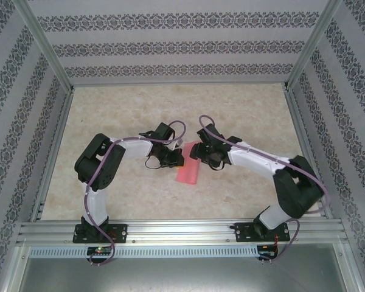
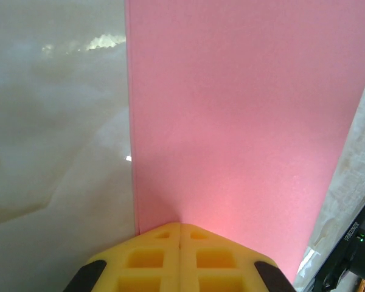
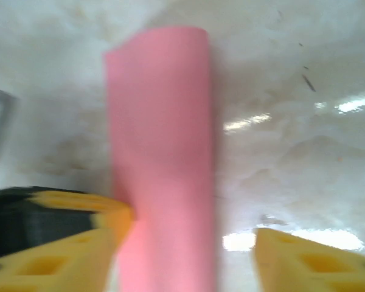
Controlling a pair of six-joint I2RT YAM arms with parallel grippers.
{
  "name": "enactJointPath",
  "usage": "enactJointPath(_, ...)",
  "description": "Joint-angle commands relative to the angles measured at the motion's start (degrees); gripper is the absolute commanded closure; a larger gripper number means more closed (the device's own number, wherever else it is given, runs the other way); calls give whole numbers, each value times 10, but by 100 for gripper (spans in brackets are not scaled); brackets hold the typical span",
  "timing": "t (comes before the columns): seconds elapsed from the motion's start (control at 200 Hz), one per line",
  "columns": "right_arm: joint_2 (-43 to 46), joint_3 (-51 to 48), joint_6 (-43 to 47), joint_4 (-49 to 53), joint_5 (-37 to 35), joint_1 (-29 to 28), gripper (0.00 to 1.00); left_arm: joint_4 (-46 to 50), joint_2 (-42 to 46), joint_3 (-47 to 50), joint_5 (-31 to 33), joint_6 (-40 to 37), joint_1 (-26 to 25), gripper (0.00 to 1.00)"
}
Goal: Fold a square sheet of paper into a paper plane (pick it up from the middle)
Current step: Hold the square sheet of paper at the center of the table, then fold the square sheet of paper in half at the center of the table.
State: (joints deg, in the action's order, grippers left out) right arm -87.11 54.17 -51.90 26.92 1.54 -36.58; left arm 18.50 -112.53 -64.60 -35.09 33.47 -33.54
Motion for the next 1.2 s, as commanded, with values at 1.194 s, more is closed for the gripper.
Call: enactJointPath(1.194, -70, -191, -17, -354, 181, 50, 77, 25, -25, 10, 26, -32, -11, 100)
